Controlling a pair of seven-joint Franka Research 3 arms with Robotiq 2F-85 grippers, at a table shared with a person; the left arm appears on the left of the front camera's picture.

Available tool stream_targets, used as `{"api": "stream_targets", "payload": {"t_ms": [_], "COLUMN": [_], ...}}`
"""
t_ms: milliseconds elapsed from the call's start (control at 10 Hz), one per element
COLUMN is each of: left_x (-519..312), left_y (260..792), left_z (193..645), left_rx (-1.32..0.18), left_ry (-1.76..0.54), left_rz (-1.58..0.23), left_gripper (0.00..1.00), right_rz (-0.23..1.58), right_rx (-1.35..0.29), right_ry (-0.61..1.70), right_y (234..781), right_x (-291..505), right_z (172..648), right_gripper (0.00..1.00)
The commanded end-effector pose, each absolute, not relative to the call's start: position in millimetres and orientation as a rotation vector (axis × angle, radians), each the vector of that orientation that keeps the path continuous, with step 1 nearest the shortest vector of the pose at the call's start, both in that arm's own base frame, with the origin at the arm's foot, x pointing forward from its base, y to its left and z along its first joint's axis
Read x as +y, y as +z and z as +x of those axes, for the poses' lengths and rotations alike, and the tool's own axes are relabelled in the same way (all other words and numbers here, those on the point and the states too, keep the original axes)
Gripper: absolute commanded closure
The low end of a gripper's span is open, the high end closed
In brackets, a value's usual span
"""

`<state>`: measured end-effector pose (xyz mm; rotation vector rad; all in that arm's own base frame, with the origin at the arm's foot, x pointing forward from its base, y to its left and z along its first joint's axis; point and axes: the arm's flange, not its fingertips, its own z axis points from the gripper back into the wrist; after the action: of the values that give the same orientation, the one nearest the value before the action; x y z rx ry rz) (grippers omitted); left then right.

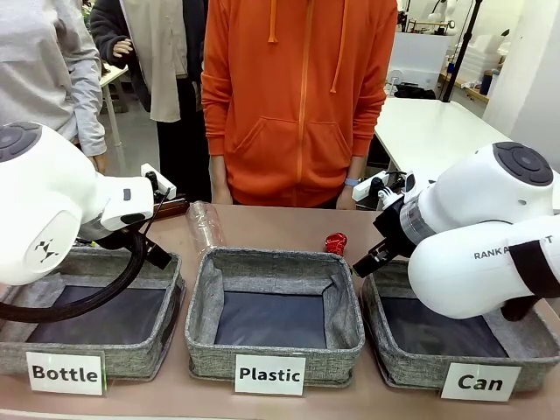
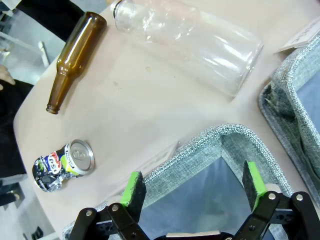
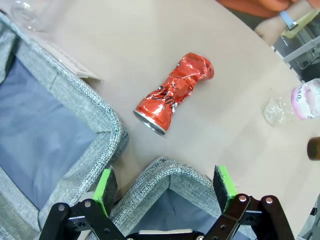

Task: Sort the can waste into the basket.
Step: Pick up the can waste from the table and place it in the right Fabric basket.

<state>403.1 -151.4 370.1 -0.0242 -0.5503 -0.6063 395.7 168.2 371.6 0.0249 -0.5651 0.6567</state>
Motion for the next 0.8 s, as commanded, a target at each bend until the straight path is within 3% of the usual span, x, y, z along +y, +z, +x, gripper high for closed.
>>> {"api": "stream_targets", "payload": {"t_ms": [0, 300, 500, 700], "left_x": [-151, -151, -155, -153], "left_y": [370, 370, 425, 494], "left_z": [403, 403, 390, 365], "left_rx": [-0.551, -0.550, -0.508, -0.393], "left_ry": [-0.606, -0.606, -0.595, -0.460], "left_rz": [-0.024, -0.024, -0.120, -0.154], "left_gripper": [0.00, 0.00, 0.00, 0.00], "right_rz": [0.026, 0.025, 0.071, 0.169], "right_rx": [-0.566, -0.565, -0.539, -0.419], "right_ry": [0.656, 0.657, 0.656, 0.491], "right_y": [372, 372, 422, 488], "right_x": [168, 168, 167, 160], "right_z": [396, 396, 397, 389], "right_gripper": [0.00, 0.00, 0.00, 0.00]}}
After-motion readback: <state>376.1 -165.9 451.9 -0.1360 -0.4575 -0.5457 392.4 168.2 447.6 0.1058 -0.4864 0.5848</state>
